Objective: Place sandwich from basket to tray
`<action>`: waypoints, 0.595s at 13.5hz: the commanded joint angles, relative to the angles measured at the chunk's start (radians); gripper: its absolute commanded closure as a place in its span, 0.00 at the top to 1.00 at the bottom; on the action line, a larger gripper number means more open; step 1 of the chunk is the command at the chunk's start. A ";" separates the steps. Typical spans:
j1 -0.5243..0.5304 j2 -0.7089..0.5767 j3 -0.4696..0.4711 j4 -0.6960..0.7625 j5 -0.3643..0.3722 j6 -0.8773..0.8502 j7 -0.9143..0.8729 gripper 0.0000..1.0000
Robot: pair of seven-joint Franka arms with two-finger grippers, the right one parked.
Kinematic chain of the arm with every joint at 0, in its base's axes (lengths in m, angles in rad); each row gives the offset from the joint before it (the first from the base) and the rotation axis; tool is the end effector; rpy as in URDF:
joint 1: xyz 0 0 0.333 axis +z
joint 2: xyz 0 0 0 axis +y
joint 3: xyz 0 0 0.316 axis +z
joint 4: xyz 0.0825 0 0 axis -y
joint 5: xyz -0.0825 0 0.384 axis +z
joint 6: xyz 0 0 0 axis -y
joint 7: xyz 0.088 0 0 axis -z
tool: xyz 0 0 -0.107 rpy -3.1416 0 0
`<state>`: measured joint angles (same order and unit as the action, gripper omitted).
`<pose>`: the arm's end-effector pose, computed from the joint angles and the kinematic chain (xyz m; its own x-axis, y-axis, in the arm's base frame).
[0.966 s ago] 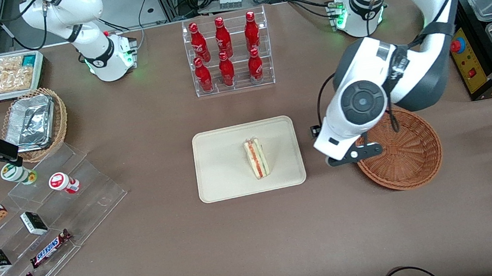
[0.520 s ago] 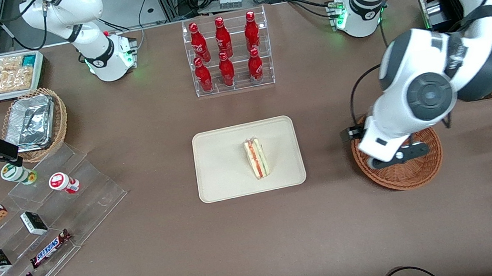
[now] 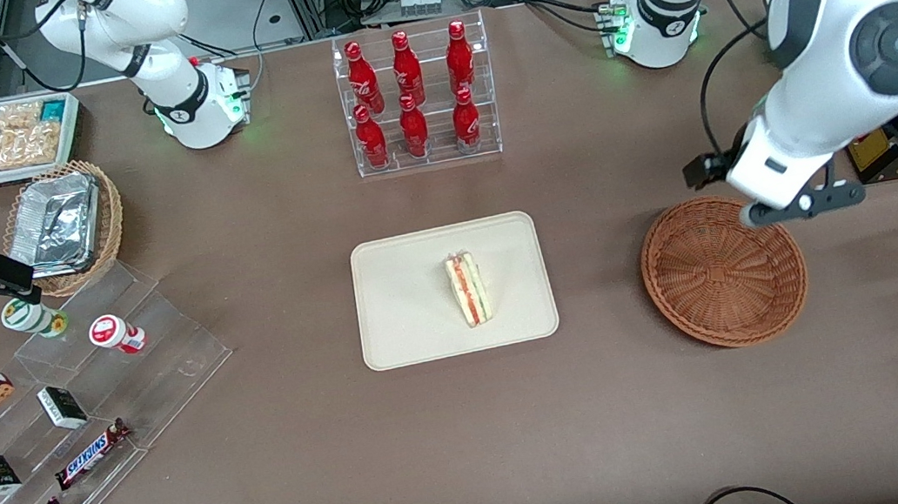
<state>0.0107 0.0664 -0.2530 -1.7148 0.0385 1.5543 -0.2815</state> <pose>0.5429 -0.1264 0.5204 0.9772 0.0421 -0.2082 0.0254 -0.9963 -0.0821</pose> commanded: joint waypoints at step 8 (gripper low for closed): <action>-0.028 -0.117 0.153 0.050 -0.031 -0.184 0.154 1.00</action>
<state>0.0042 -0.0402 -0.1212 -1.7105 0.0178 1.4172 -0.1417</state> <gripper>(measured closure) 0.000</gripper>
